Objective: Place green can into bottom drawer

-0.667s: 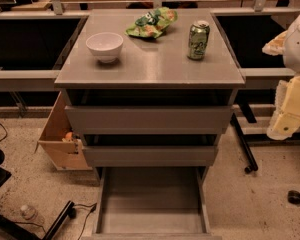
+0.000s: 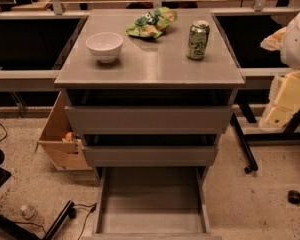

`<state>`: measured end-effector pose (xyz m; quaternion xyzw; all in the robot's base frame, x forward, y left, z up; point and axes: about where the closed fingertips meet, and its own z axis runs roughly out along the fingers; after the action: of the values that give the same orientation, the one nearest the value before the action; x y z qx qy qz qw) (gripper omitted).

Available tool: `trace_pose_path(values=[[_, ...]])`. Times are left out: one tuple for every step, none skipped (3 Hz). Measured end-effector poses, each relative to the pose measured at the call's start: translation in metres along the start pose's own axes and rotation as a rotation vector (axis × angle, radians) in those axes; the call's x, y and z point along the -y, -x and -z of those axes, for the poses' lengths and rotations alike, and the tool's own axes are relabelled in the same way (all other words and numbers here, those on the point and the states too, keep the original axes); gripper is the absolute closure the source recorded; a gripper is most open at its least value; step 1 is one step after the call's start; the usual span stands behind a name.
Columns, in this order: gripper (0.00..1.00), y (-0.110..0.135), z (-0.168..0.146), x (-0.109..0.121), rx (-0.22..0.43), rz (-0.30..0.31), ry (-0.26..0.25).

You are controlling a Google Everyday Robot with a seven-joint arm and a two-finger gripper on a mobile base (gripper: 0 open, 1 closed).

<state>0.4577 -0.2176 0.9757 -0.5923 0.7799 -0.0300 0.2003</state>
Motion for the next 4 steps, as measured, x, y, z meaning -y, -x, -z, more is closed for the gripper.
trace_pose_path(values=[[0.0,0.003,-0.014,0.043,0.135,-0.082,-0.051],[0.0,0.004,-0.036,0.103,0.336,-0.184,-0.12],[0.0,0.007,-0.053,0.137,0.464,-0.236,-0.158],[0.0,0.004,-0.067,0.156,0.556,-0.265,-0.2]])
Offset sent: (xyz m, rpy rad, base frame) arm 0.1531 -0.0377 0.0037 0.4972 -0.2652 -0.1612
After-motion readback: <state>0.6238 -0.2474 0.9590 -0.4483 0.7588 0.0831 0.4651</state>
